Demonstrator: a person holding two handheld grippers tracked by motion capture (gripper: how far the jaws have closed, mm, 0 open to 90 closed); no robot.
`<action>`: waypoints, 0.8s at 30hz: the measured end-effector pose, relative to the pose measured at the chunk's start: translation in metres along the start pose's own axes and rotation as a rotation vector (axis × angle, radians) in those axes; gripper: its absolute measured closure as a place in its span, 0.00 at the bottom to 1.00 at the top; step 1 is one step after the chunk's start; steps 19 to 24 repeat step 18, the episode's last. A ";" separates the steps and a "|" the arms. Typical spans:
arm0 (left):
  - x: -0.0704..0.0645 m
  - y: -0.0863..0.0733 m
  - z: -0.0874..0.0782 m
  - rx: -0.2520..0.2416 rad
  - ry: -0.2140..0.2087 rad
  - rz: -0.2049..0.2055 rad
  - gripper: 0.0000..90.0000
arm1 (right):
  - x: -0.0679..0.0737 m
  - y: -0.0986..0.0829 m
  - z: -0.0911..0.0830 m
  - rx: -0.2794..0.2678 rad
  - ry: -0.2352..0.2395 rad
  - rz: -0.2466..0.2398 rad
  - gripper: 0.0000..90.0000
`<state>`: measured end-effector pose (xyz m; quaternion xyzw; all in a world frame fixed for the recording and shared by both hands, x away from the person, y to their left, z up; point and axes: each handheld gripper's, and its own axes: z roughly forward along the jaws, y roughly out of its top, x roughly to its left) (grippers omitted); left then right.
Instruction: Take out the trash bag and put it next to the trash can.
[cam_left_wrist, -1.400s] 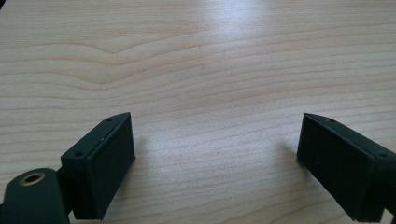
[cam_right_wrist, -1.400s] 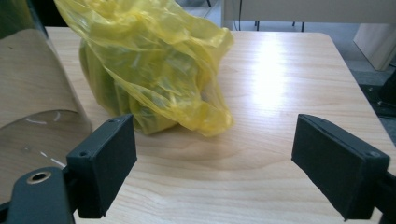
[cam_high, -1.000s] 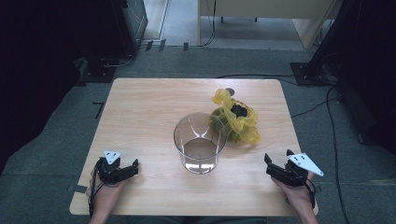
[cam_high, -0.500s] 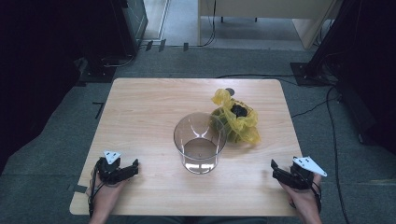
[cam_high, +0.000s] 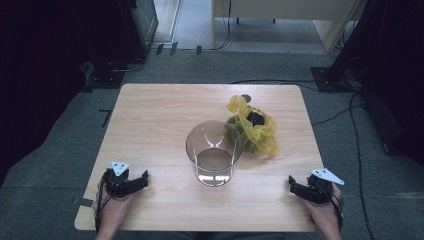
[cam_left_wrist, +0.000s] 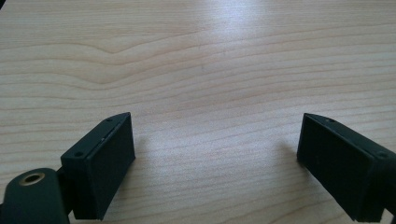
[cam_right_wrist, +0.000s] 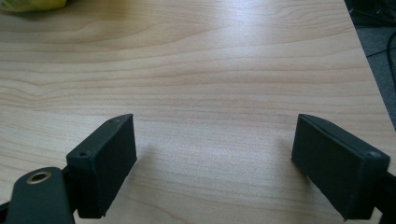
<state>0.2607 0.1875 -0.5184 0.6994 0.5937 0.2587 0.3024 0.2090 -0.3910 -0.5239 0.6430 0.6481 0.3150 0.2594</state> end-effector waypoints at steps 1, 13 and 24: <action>0.000 0.000 0.000 0.000 0.000 0.000 0.11 | 0.001 0.000 0.000 -0.001 -0.005 -0.006 0.15; 0.000 0.000 0.000 0.000 0.000 0.000 0.11 | 0.004 0.000 0.001 0.013 -0.029 -0.037 0.15; 0.000 0.000 0.000 0.000 0.000 0.000 0.11 | 0.004 0.000 0.001 0.013 -0.029 -0.037 0.15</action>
